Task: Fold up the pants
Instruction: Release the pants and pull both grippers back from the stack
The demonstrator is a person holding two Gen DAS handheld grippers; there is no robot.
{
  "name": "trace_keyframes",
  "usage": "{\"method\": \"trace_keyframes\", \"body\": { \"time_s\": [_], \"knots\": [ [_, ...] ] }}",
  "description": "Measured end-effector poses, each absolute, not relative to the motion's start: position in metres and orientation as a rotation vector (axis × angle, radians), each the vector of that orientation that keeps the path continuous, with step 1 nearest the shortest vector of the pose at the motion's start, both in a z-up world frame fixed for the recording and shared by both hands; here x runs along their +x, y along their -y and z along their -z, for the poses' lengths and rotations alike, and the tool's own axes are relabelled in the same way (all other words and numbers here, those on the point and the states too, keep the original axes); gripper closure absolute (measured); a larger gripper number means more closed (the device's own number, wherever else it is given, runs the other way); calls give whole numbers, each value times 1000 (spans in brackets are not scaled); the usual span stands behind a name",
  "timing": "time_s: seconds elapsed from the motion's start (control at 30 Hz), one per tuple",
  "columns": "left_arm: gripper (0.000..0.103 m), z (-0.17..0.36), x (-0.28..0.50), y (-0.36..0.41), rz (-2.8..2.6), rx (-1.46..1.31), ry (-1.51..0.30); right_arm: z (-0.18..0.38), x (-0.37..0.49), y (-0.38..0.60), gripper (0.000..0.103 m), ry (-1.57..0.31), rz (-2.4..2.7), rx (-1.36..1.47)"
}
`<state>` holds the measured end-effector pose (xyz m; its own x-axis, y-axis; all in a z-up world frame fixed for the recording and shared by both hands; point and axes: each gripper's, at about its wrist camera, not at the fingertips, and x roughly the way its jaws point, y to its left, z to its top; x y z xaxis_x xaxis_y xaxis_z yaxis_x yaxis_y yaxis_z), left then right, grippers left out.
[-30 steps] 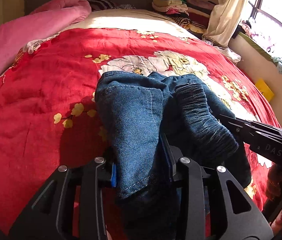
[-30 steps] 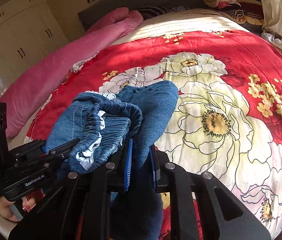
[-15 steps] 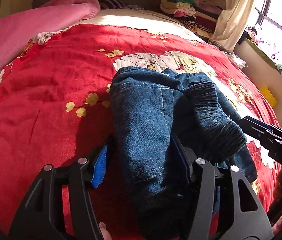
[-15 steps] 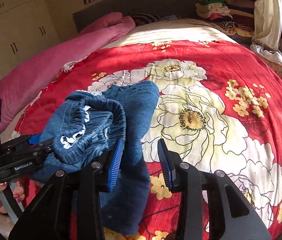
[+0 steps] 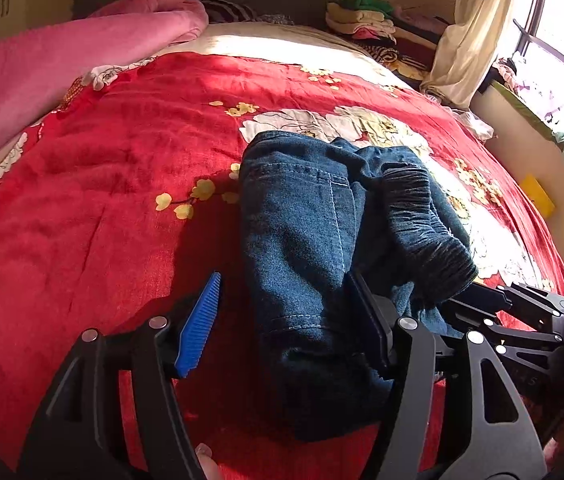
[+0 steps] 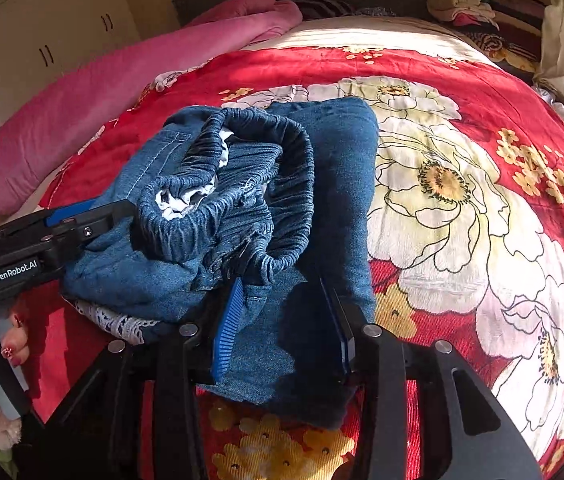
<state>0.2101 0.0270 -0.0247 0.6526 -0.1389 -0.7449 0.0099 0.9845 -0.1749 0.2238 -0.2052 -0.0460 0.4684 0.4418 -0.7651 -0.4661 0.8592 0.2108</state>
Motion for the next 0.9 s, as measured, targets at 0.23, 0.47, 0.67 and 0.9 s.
{"method": "trace_keyframes", "body": {
  "time_s": [0.23, 0.47, 0.67, 0.9],
  "knots": [
    [42, 15, 200, -31, 90, -172, -840, 23, 205, 219, 55, -882, -567, 34],
    [31, 5, 188, -34, 90, -182, -823, 4, 180, 226, 42, -823, -559, 32],
    [23, -5, 175, -36, 90, -186, -803, -11, 165, 232, 32, -772, -536, 21],
    [13, -17, 160, -34, 95, -180, -777, -24, 155, 242, 20, -717, -500, 37]
  ]
}}
